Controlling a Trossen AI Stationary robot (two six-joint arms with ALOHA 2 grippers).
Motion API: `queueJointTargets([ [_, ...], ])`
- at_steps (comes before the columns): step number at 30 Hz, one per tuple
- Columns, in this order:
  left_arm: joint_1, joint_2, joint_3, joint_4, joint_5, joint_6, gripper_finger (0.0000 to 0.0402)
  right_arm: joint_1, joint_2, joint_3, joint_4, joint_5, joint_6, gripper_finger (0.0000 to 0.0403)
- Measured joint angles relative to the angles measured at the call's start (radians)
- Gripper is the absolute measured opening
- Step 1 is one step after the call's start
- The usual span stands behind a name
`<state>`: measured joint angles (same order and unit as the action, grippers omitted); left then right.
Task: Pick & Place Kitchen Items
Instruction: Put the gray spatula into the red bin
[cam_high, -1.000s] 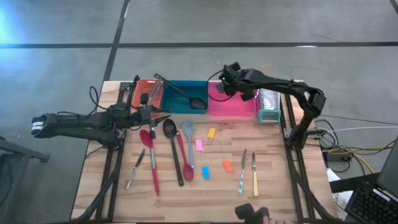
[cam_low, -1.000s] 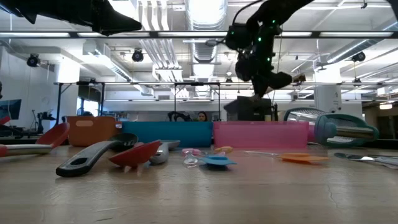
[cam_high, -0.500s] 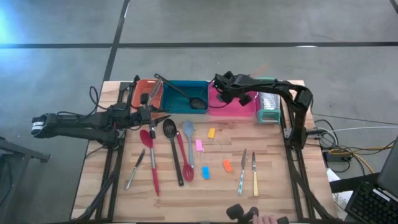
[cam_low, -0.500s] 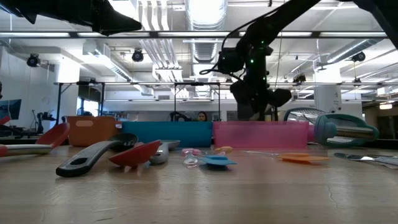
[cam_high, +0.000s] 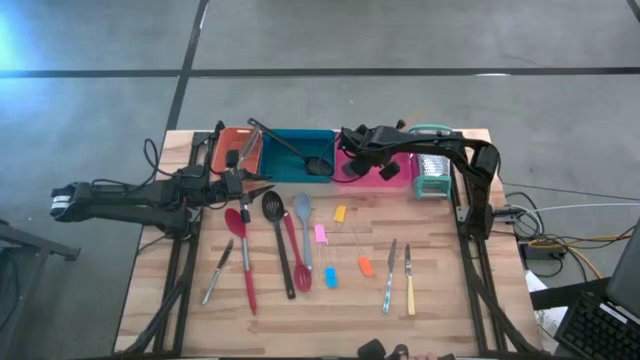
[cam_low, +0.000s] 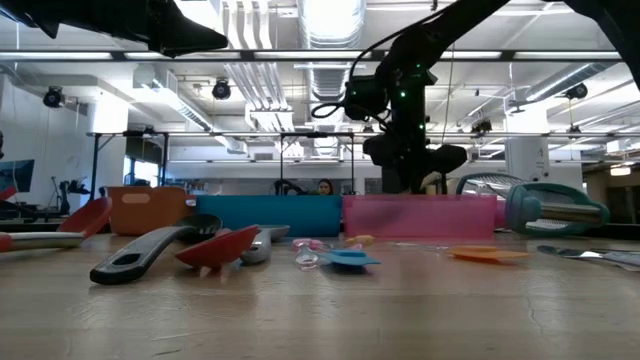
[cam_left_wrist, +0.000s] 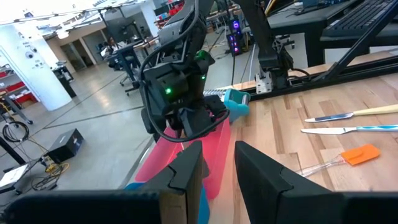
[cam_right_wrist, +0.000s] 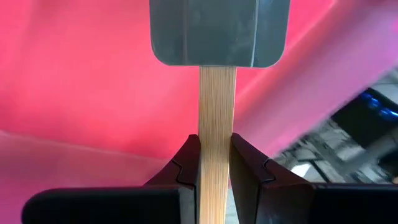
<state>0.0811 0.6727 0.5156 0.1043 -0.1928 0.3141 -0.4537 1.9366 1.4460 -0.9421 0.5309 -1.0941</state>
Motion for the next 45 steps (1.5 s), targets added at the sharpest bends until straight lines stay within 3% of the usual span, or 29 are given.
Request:
queueJointTargets([
  [20, 0.000, 0.000, 0.000, 0.000, 0.000, 0.000, 0.0099, 0.008, 0.001, 0.000, 0.015, -0.110, -0.009, 0.0041],
  [39, 0.000, 0.000, 0.000, 0.001, 0.000, 0.000, 0.0099, -0.042, 0.090, 0.006, 0.049, -0.121, -0.035, 0.0041],
  [41, 0.000, 0.000, 0.000, 0.000, 0.000, 0.000, 0.0099, -0.042, 0.086, 0.004, 0.054, -0.117, -0.035, 0.0052],
  [45, 0.000, 0.000, 0.000, 0.000, 0.000, 0.000, 0.0099, -0.042, 0.085, 0.000, 0.069, -0.113, -0.026, 0.0113],
])
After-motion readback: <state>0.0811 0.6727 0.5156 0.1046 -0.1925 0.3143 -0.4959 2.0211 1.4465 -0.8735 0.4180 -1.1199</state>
